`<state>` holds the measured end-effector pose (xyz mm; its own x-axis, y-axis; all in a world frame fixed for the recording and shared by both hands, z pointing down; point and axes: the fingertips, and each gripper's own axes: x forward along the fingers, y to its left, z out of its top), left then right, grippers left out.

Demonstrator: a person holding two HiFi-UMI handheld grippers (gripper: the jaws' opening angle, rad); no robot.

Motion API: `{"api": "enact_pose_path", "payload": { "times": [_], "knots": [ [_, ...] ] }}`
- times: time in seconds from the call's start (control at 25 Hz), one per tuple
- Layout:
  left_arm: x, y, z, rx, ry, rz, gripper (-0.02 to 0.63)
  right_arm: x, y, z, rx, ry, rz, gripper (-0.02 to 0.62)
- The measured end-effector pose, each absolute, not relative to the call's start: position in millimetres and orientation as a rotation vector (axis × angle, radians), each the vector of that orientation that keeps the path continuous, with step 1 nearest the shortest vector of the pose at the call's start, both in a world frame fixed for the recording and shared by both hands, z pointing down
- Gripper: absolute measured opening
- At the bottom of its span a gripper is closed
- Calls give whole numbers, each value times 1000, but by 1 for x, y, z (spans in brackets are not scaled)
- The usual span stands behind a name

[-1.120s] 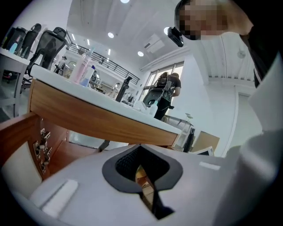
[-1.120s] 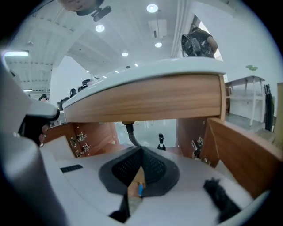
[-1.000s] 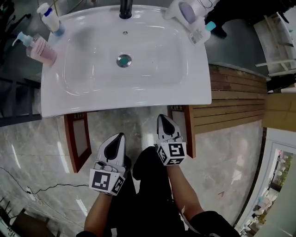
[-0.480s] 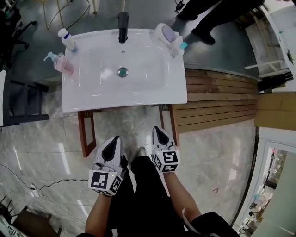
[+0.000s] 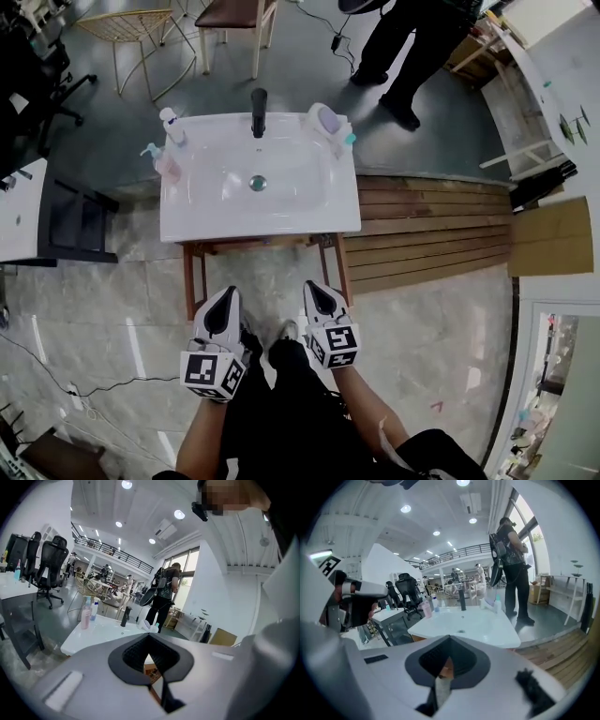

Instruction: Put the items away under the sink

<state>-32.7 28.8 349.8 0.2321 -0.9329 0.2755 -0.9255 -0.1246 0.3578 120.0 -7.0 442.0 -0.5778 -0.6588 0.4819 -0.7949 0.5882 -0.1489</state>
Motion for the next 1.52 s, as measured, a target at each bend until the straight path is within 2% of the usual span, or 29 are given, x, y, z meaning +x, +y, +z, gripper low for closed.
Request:
{"api": "enact_pose_path", "payload": {
  "times": [0.52, 1.52],
  "knots": [
    [-37, 74, 269, 2116, -1740, -87, 6, 99, 31, 318, 1126, -2630, 362, 15],
    [-54, 73, 243, 2138, -1818, -128, 6, 77, 34, 300, 1129, -2691, 301, 15]
  ]
}}
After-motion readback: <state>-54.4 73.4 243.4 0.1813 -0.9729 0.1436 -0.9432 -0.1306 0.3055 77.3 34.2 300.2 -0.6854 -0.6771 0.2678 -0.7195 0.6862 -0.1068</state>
